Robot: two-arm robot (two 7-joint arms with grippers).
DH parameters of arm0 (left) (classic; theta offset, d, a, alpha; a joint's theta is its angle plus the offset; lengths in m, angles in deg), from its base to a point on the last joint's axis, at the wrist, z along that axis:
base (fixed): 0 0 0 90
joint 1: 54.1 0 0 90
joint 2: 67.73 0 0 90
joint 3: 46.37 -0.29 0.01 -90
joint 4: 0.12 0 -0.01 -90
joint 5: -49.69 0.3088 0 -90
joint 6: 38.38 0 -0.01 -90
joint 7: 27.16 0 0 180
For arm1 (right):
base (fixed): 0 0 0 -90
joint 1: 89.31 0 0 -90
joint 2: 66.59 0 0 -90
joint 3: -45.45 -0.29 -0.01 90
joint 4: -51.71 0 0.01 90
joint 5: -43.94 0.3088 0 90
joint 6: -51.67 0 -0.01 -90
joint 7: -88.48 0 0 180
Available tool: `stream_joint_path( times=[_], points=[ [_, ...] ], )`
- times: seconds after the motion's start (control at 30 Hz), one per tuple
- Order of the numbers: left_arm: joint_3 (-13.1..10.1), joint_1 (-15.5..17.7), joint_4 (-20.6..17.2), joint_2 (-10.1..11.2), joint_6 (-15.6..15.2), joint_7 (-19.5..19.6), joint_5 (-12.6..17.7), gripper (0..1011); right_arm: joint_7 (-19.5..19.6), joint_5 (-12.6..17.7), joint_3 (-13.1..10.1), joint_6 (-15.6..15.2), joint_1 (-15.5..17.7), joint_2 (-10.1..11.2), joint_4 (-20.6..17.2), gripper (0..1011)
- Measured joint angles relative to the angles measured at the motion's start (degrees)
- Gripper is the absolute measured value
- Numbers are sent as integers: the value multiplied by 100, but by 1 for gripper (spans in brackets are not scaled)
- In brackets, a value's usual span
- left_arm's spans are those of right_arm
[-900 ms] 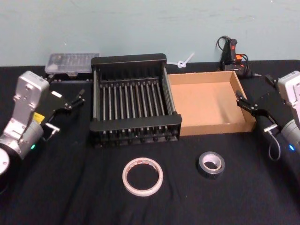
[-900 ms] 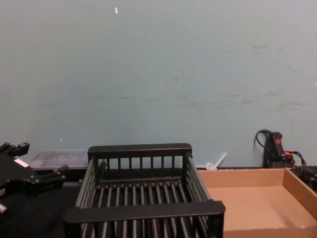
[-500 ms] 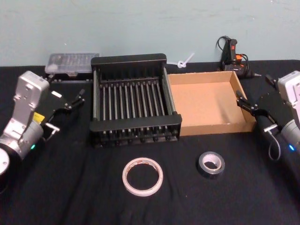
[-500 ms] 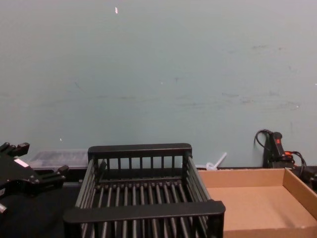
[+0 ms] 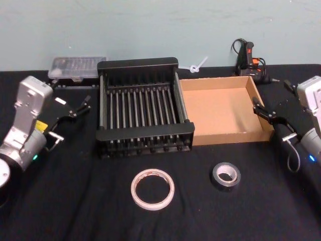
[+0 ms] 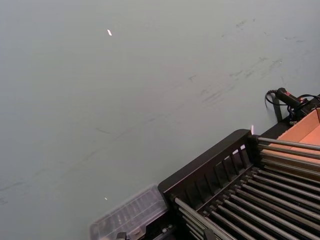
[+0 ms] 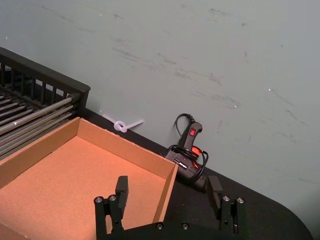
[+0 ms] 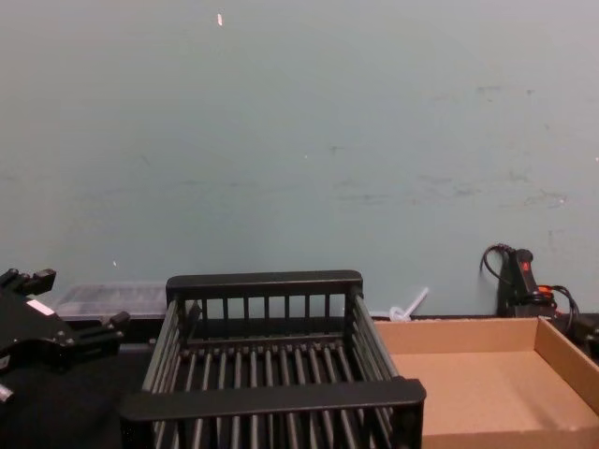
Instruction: Pick up the white tape and place it into the black box , Pick up the silver tape and place it into the brown box.
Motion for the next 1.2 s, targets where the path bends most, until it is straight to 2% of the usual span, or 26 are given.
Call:
stream_joint_path(
  times=[1.0,1.2],
  points=[
    [0,0,0,0,0,0,0,1001,0,0,0,0,0,0,0,1002],
    [0,0,0,0,0,0,0,1001,-99,27,-83,10,51,-35,-22,1002]
  ],
)
